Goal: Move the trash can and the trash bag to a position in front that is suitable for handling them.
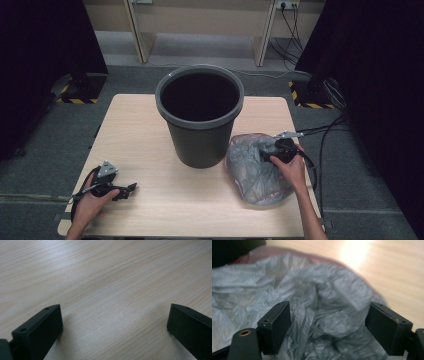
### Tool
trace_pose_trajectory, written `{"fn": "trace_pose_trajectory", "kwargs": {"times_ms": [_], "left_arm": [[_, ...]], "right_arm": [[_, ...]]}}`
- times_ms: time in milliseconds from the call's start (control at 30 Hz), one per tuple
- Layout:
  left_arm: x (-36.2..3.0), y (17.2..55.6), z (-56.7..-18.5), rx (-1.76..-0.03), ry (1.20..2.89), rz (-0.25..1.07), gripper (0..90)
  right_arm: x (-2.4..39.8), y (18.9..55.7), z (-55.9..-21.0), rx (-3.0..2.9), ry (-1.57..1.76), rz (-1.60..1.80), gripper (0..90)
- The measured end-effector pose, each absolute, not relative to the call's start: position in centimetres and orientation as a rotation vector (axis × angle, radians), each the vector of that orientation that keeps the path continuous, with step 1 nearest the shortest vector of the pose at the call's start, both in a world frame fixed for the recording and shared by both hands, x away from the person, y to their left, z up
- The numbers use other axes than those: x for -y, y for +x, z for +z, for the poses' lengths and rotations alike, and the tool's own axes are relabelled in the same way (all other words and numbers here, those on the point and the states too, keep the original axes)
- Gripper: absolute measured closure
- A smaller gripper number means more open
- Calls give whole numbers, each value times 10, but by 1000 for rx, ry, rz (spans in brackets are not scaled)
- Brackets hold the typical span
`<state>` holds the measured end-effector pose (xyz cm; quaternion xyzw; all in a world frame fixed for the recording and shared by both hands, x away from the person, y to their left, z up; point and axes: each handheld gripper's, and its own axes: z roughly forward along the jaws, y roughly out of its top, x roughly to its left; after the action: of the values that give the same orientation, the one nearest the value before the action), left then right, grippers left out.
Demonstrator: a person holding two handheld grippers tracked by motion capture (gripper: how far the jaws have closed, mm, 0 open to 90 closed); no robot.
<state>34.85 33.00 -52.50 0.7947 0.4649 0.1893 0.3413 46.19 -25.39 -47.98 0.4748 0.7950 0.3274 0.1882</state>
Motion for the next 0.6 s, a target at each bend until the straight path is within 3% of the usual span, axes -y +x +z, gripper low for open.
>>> {"fn": "trace_pose_trajectory", "kwargs": {"times_ms": [367, 600], "left_arm": [[-330, 348, -525, -1210, 2067, 493, 0], [-330, 348, -525, -1209, 2067, 493, 0]], "right_arm": [[217, 383, -479, -2346, 1135, 962, 223], [190, 365, -481, -2394, 1037, 996, 237]]}}
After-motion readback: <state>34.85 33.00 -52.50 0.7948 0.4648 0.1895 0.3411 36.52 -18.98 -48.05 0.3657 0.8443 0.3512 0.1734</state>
